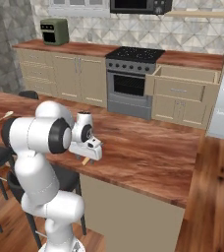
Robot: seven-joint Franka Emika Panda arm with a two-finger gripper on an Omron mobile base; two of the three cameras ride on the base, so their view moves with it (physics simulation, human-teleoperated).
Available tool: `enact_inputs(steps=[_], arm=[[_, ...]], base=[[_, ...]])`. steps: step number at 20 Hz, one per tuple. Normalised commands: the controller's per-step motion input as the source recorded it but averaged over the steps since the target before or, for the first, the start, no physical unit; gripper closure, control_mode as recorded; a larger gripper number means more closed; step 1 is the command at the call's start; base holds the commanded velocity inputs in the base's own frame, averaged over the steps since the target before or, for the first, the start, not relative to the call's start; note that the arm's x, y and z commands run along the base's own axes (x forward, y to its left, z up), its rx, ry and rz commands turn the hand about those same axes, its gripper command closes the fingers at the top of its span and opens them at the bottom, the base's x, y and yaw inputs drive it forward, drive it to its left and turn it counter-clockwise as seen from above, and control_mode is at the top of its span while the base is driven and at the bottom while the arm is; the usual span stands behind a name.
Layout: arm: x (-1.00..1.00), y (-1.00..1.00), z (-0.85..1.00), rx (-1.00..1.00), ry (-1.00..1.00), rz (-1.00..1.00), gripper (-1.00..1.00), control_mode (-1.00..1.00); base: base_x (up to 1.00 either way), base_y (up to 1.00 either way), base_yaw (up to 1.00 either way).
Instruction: Pick up the metallic utensils from the counter and place them in the open drawer. Make sure not to pick up any wooden utensils.
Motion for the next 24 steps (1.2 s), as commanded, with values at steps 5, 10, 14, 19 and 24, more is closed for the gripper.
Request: enact_inputs(steps=[5,10,14,19,24], arm=[[0.10,0.00,-0.47,0.00,0.00,0.00,1.00,-1.00],[0.03,0.00,-0.03,0.00,-0.03,0.00,1.00,-1.00],[0.00,0.00,0.00,0.00,0.00,0.00,1.00,-1.00],[-0.11,-0.03,0.16,0.02,-0.03,0.00,1.00,-1.00],[-0.55,-0.35,0.96,0.09,-0.21,-0.12,1.00,-1.00]], base=[[0.00,0.00,0.00],[0.00,0.00,0.00],[0.00,0.00,0.00],[0.00,0.00,0.00],[0.00,0.00,0.00]])
